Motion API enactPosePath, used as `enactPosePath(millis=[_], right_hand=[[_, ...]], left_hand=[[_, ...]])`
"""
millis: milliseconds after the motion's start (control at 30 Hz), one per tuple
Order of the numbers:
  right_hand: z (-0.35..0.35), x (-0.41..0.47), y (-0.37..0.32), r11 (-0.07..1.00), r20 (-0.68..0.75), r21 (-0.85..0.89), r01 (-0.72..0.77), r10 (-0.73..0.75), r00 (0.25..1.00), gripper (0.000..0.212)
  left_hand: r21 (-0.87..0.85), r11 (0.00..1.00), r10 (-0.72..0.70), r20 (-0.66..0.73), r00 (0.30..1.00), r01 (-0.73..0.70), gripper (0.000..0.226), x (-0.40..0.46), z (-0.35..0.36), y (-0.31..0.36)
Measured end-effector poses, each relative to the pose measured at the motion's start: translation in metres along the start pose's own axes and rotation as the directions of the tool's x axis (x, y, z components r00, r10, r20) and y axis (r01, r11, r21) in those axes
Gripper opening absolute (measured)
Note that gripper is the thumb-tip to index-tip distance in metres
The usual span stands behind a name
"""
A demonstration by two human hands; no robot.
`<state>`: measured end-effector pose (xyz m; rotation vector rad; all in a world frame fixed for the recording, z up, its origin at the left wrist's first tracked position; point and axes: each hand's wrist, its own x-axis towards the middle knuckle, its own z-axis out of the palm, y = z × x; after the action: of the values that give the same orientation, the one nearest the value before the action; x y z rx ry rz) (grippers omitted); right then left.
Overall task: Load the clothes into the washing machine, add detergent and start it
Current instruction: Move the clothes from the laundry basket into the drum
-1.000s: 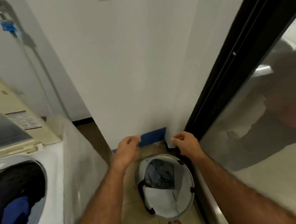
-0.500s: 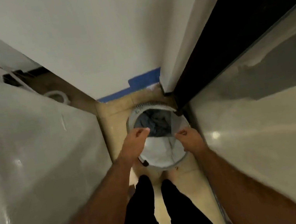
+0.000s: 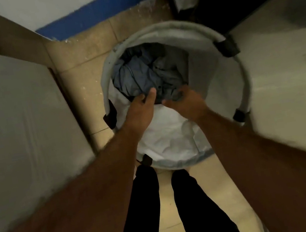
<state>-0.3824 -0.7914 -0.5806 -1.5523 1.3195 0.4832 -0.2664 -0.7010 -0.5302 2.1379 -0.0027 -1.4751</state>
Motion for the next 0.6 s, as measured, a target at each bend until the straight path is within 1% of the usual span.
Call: enactPosePath(millis=[133, 233, 300, 333, 367, 400, 467, 500, 533, 600], right_hand=[[0.032, 0.069, 0.002, 0.997, -0.102, -0.065, 0.034, -0.04, 0.994, 0.107], [0.043, 0.108, -0.004, 0.966, -0.123, -0.25, 0.063, -0.096, 0.988, 0.118], [0.055, 0.131, -0.011, 0.952, -0.093, -0.305, 0.039, -0.07, 0.993, 0.127], [0.063, 0.142, -0.012, 0.952, -0.074, -0.306, 0.013, -0.037, 0.997, 0.127], [0.071, 0.152, -0.012, 0.953, -0.065, -0.303, -0.011, -0.009, 0.998, 0.122], [0.077, 0.161, -0.009, 0.956, -0.073, -0.292, -0.007, -0.015, 0.997, 0.11], [0.08, 0.165, -0.005, 0.976, -0.158, -0.213, 0.05, -0.085, 0.984, 0.069], [0.076, 0.163, -0.005, 0.987, -0.218, -0.138, 0.077, -0.106, 0.97, 0.049], [0.071, 0.157, -0.006, 0.994, -0.268, -0.043, 0.1, -0.108, 0.957, 0.035], [0.058, 0.136, -0.012, 0.972, -0.311, 0.174, 0.16, -0.1, 0.945, 0.02]], left_hand=[[-0.105, 0.994, 0.007, -0.077, 0.997, -0.015, 0.07, 0.066, 0.015, -0.026], [-0.245, 0.968, 0.017, -0.18, 0.984, -0.062, 0.077, 0.098, 0.026, -0.034], [-0.37, 0.917, 0.047, -0.266, 0.963, -0.147, 0.074, 0.114, 0.031, -0.04], [-0.412, 0.892, 0.067, -0.29, 0.955, -0.187, 0.07, 0.117, 0.032, -0.042], [-0.431, 0.878, 0.081, -0.299, 0.951, -0.21, 0.066, 0.117, 0.033, -0.044], [-0.437, 0.873, 0.089, -0.295, 0.951, -0.218, 0.063, 0.116, 0.034, -0.046], [-0.451, 0.866, 0.094, -0.277, 0.956, -0.216, 0.06, 0.107, 0.032, -0.05], [-0.459, 0.865, 0.084, -0.27, 0.959, -0.204, 0.061, 0.103, 0.031, -0.052], [-0.456, 0.87, 0.068, -0.272, 0.96, -0.19, 0.062, 0.099, 0.028, -0.052], [-0.459, 0.876, 0.021, -0.27, 0.963, -0.148, 0.069, 0.094, 0.023, -0.05]])
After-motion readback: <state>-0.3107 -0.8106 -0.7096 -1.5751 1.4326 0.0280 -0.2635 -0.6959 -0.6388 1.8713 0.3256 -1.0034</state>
